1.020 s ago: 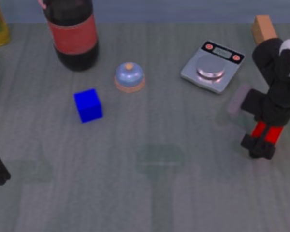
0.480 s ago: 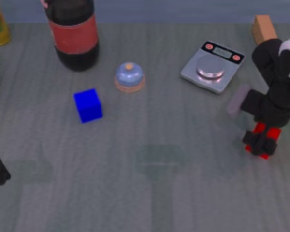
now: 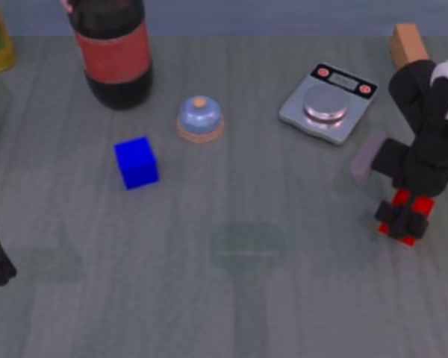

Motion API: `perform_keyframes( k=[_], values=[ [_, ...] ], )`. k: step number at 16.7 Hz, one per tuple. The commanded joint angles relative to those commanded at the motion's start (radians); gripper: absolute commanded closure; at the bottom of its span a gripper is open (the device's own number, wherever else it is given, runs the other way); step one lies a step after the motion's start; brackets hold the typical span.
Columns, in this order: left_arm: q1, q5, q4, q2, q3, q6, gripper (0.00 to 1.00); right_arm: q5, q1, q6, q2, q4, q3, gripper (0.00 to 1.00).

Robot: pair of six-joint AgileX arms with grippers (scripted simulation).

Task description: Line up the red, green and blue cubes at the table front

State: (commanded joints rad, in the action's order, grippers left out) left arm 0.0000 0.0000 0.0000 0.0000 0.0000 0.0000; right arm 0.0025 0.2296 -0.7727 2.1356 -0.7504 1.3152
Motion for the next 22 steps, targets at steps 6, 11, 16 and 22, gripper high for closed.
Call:
perform_keyframes(
  k=[6, 11, 16, 22],
  values=[
    [0.000, 0.000, 0.000, 0.000, 0.000, 0.000, 0.00, -0.011, -0.005, 0.017, -0.060, -0.094, 0.046, 1.00],
    [0.000, 0.000, 0.000, 0.000, 0.000, 0.000, 0.00, -0.011, 0.008, 0.009, -0.132, -0.258, 0.133, 1.00],
    [0.000, 0.000, 0.000, 0.000, 0.000, 0.000, 0.00, -0.011, 0.005, 0.011, -0.135, -0.267, 0.139, 1.00],
    [0.000, 0.000, 0.000, 0.000, 0.000, 0.000, 0.00, -0.009, 0.168, 0.052, -0.030, -0.349, 0.305, 1.00]
  ],
)
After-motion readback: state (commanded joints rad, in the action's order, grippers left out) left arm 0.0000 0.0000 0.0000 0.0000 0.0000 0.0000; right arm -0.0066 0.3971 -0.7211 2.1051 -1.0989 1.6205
